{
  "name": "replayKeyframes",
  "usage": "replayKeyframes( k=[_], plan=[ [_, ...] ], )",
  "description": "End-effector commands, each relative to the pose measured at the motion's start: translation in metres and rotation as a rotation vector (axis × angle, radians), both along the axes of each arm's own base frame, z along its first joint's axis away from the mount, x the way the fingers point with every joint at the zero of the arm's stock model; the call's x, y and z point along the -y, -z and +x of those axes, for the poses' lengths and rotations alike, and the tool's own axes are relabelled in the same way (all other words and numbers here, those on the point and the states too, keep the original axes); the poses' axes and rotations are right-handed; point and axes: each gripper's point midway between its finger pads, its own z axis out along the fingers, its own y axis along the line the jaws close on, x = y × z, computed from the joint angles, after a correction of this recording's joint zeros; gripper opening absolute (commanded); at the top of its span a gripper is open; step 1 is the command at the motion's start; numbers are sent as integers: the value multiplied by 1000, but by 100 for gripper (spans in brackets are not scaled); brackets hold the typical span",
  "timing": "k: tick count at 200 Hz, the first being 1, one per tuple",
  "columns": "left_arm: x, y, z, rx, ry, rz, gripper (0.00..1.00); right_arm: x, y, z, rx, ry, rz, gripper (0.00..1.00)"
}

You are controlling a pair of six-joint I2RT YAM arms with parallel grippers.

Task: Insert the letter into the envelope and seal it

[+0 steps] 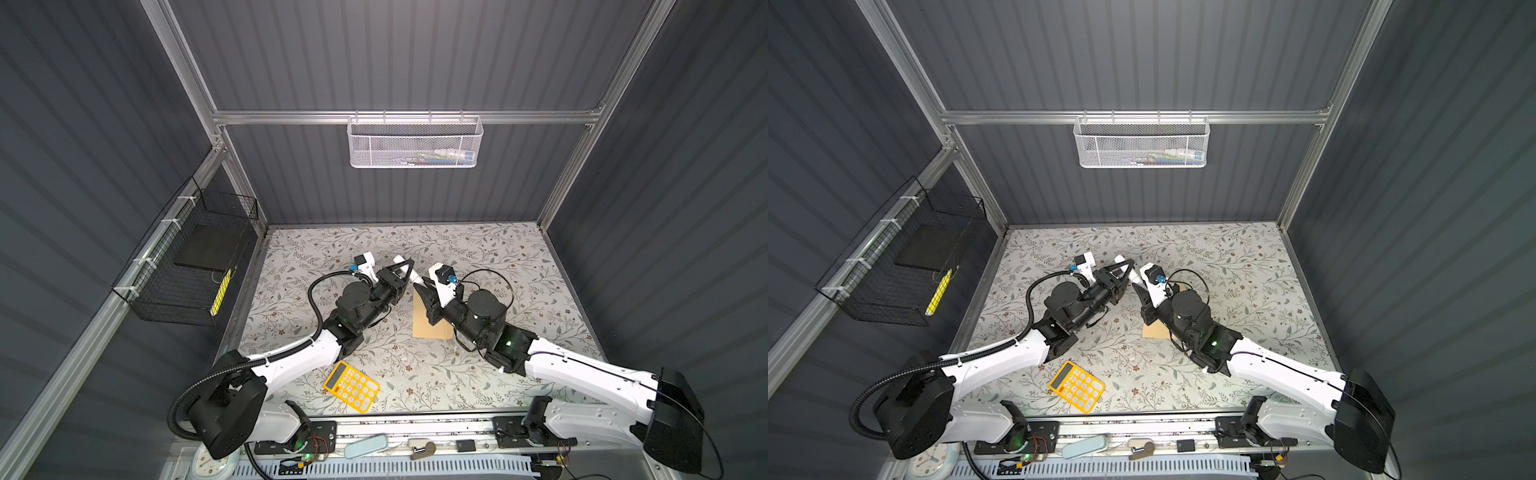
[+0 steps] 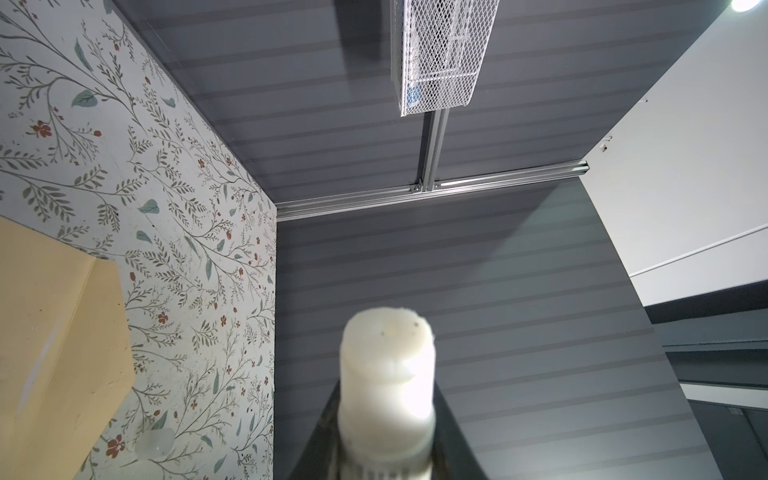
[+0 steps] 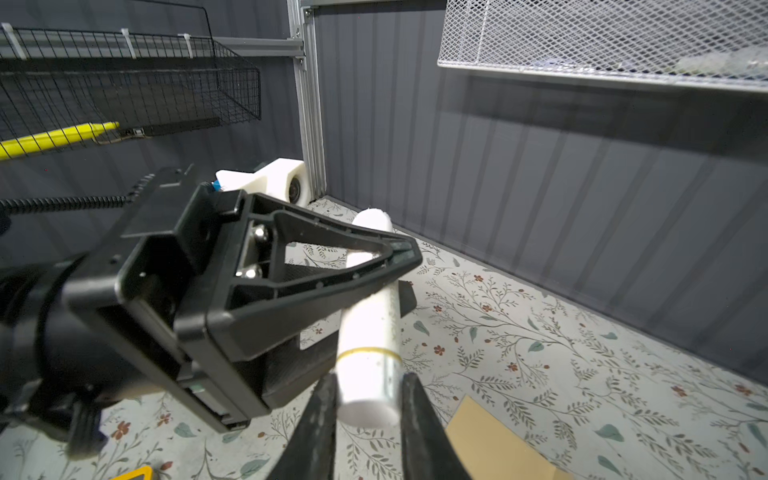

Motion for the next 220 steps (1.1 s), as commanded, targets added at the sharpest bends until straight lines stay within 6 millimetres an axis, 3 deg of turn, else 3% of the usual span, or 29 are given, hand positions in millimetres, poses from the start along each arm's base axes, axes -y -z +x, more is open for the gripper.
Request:
replayKeyframes(
  k=[1, 93, 133, 171, 220],
  plan=[
    [-9, -15, 1, 54, -42, -25, 0, -21, -28, -21, -84, -160, 177, 17],
    [-19, -30, 2, 106, -92, -54, 0, -3, -41, 2, -420, -179, 584, 16],
    [-19, -41, 3, 142, -102, -79, 0, -5, -41, 9, -571, -185, 720, 17],
    [-21, -46, 4, 164, -115, -88, 0, -1, -45, 15, -674, -189, 863, 22],
    [-21, -46, 4, 167, -120, -89, 0, -5, -43, 17, -796, -238, 924, 31]
  ],
)
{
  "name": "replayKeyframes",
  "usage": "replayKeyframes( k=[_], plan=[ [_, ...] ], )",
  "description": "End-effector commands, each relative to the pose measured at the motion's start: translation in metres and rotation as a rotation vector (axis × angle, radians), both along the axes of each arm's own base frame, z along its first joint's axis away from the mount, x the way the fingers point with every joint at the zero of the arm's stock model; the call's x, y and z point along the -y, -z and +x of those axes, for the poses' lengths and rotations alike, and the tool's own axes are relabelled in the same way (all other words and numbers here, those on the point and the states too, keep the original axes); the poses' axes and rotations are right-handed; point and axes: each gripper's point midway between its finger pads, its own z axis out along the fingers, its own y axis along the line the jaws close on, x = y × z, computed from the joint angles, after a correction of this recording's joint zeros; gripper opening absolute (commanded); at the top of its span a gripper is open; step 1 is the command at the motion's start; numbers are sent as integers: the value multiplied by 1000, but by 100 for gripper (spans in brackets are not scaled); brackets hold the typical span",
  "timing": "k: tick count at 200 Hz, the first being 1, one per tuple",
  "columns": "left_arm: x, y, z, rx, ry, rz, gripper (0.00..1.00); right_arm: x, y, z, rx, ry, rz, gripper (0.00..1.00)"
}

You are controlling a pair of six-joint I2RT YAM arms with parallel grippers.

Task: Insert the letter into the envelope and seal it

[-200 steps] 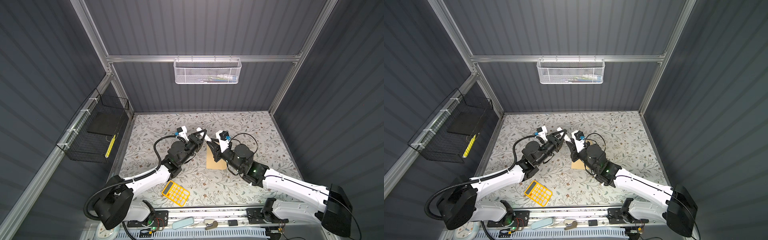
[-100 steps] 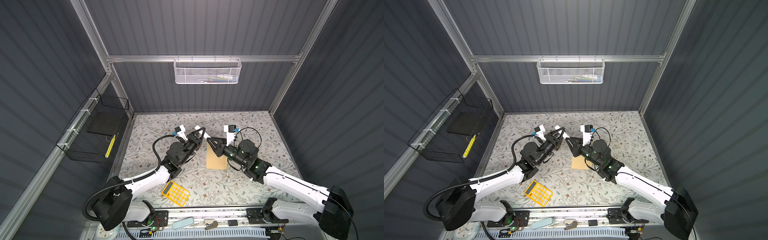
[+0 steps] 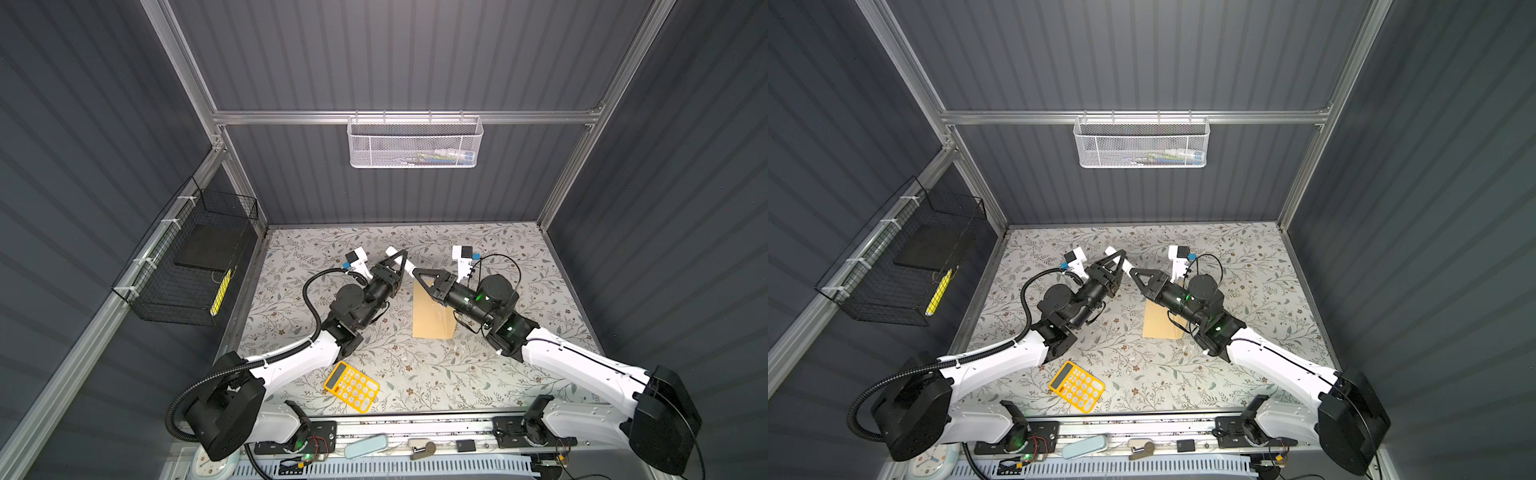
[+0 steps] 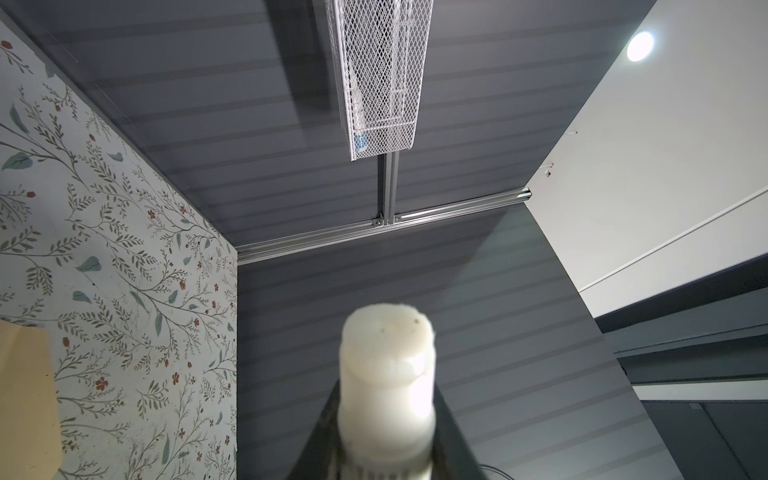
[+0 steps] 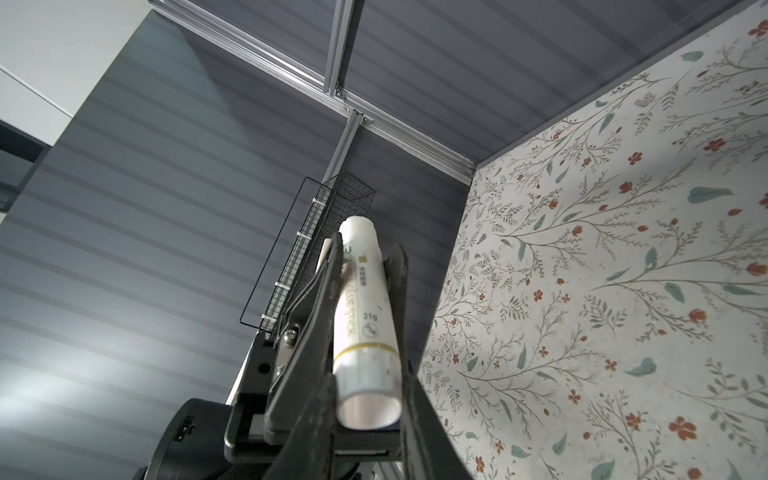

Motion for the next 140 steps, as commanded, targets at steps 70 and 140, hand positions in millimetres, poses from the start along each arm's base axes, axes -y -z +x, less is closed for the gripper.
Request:
replayKeyframes(
  k=[70, 140],
  plan=[
    [-8, -11, 0, 50, -45, 4, 0, 0, -9, -1, -65, -51, 94, 54],
    [-6, -9, 2, 48, -43, 5, 0, -5, -15, -9, -44, -108, 127, 58]
  ],
)
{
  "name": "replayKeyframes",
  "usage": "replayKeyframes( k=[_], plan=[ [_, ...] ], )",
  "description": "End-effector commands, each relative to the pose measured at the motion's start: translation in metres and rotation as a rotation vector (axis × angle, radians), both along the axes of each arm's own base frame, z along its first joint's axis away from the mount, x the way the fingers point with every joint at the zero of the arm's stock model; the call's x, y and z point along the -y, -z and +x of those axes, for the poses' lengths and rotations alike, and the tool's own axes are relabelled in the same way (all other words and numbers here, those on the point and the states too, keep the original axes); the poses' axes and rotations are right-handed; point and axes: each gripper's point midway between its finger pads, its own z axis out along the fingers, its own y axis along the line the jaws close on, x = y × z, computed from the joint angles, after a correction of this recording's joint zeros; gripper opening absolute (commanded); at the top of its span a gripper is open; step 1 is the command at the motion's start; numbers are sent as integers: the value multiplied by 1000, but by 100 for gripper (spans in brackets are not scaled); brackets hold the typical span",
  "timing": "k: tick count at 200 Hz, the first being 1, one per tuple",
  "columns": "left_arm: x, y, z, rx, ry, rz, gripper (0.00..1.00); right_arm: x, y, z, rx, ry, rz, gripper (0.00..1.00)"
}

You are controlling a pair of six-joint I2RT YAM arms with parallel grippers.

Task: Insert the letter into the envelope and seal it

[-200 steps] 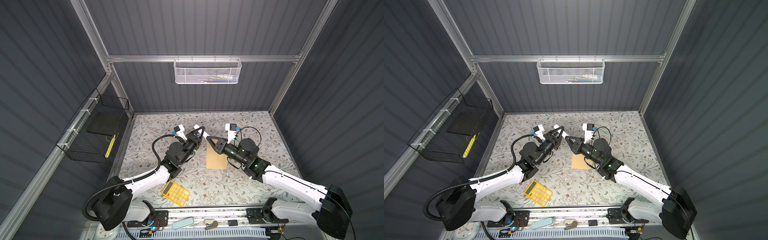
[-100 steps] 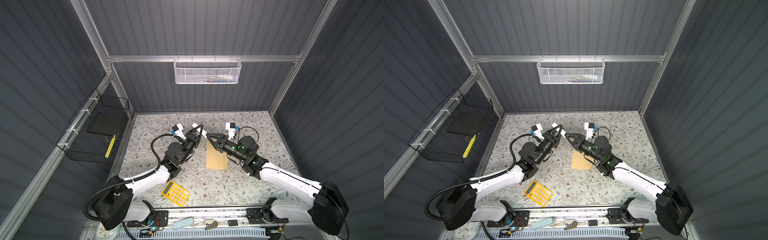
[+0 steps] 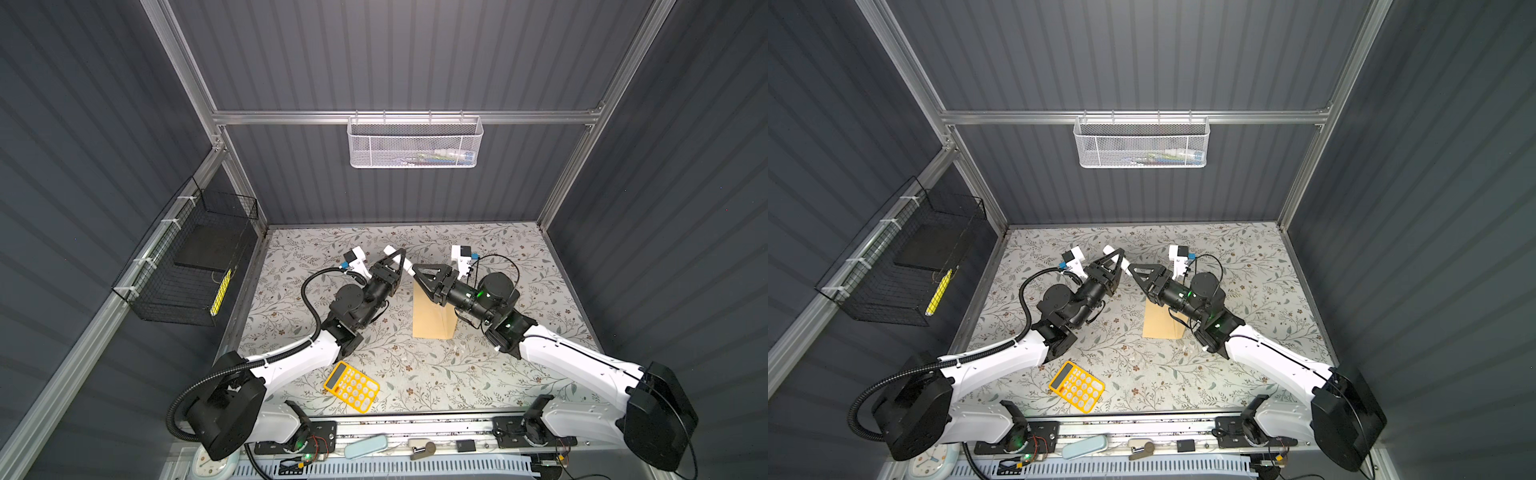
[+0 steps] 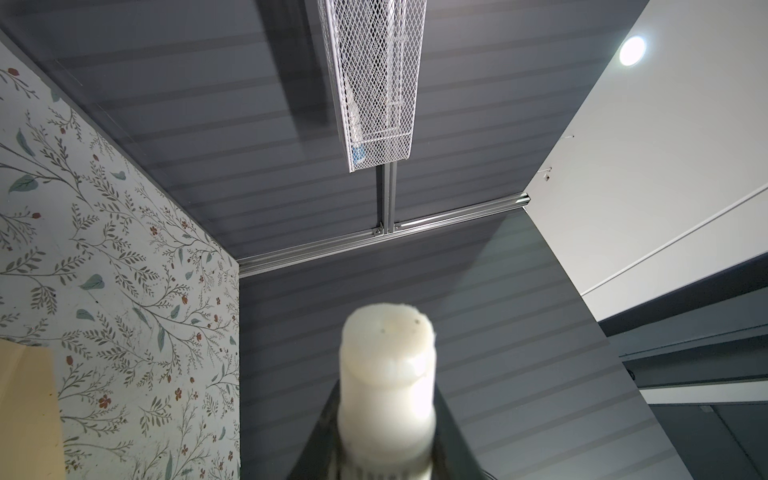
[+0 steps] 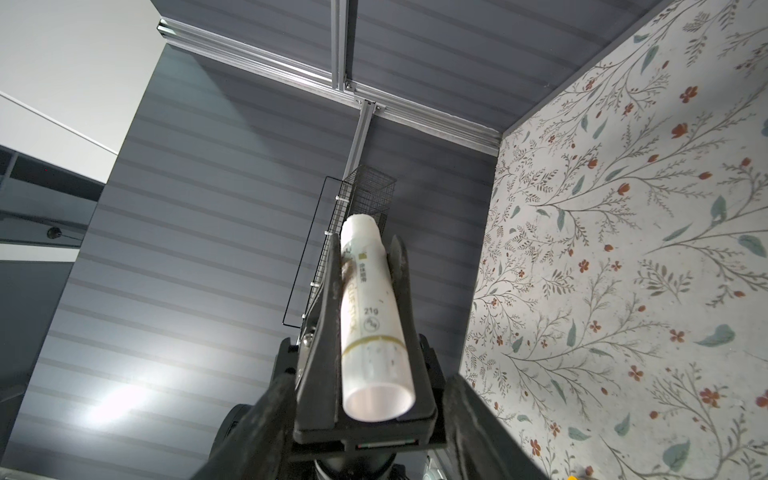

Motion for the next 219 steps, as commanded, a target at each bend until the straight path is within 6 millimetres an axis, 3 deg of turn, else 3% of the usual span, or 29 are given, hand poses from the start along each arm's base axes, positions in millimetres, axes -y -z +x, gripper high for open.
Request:
replayKeyframes(
  k=[1, 116, 219],
  plan=[
    [-3, -8, 0, 36, -19, -3, 0, -3, -11, -8, 34, -49, 36, 58],
    [-1, -6, 0, 35, -9, -7, 0, -14, -3, 4, 31, -51, 30, 49],
    [0, 0, -4, 25, -2, -9, 0, -12, -5, 13, 46, -24, 20, 33]
  ],
)
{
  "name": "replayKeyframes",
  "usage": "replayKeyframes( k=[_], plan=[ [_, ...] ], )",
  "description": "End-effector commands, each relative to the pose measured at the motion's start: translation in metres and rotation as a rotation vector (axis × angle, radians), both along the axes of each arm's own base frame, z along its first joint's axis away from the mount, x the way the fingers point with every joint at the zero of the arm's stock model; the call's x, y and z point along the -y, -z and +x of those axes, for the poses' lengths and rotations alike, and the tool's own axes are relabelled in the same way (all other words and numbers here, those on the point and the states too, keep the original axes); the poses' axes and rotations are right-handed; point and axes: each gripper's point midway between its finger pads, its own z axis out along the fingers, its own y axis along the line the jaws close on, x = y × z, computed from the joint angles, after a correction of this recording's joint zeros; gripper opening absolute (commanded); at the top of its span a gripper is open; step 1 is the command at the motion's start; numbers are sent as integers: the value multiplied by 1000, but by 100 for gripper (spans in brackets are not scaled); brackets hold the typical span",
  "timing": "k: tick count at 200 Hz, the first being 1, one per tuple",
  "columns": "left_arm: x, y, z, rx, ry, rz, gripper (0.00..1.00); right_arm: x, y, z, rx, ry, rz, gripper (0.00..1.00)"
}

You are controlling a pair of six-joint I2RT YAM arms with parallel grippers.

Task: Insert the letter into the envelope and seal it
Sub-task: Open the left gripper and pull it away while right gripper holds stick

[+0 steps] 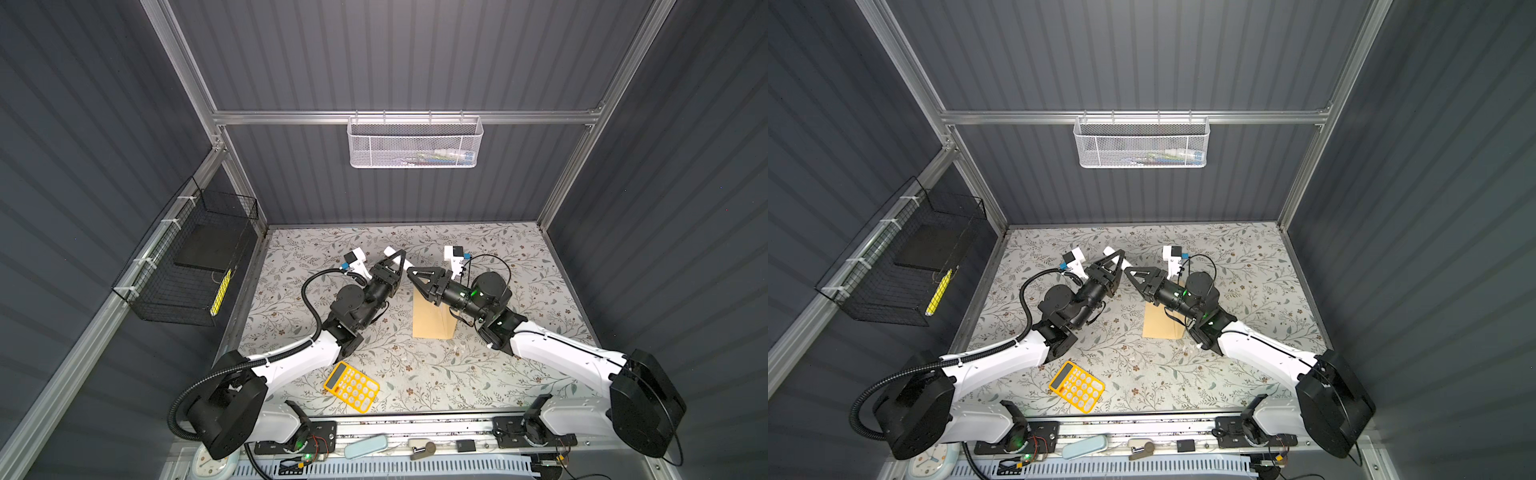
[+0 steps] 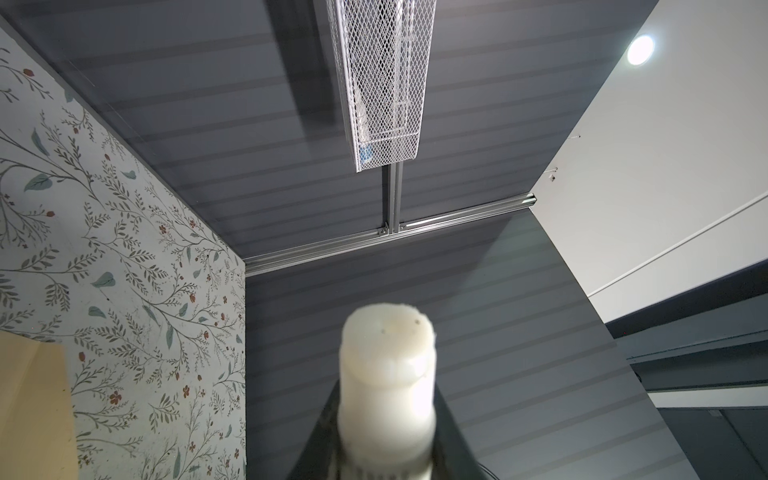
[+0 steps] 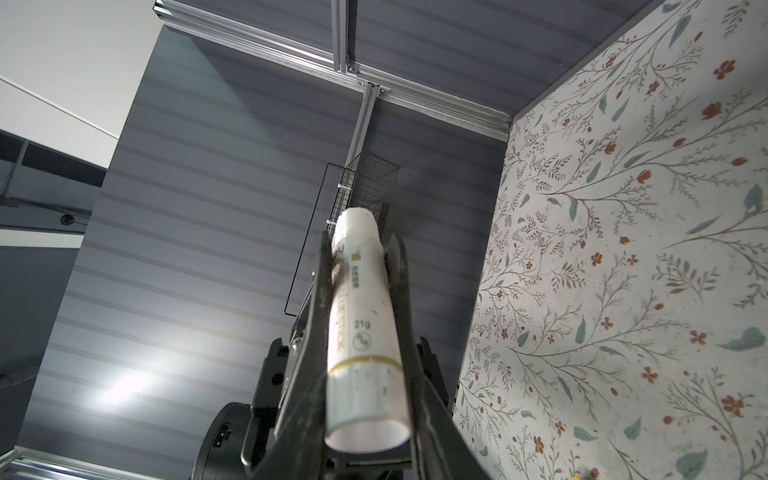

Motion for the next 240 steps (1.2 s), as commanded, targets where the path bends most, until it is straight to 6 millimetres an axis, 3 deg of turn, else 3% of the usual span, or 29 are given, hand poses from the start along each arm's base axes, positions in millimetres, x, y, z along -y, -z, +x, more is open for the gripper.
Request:
replayKeyframes(
  k=[1, 93, 103, 112, 122, 148, 195, 207, 220, 240],
  plan=[
    [0, -6, -5, 35, -1, -18, 0, 1, -15, 7, 45, 21, 12, 33],
    [2, -2, -6, 31, 11, -28, 0, 1, -15, 5, 55, -1, -13, 17],
    [1, -1, -6, 25, 12, -26, 9, 3, -11, 5, 42, -1, -32, 15],
    [2, 3, -6, 16, 11, -12, 36, 5, -9, 4, 38, -2, -51, 15],
    [1, 5, -7, 7, 9, 3, 53, 7, -6, 3, 30, -2, -78, 14],
    [-6, 10, -8, -1, -20, 49, 78, 13, 3, -1, 0, -7, -168, 12],
    [-28, 18, -16, -3, -87, 244, 94, 37, 6, -7, -18, 17, -259, 11],
    [-42, 22, -19, -5, -120, 308, 96, 43, 10, -8, -26, 19, -303, 11],
    [-59, 27, -21, -14, -154, 392, 99, 54, 1, -17, -1, 30, -328, 11],
    [-77, 17, -26, 52, -182, 516, 100, 67, 1, -25, -6, 36, -380, 11]
  ],
)
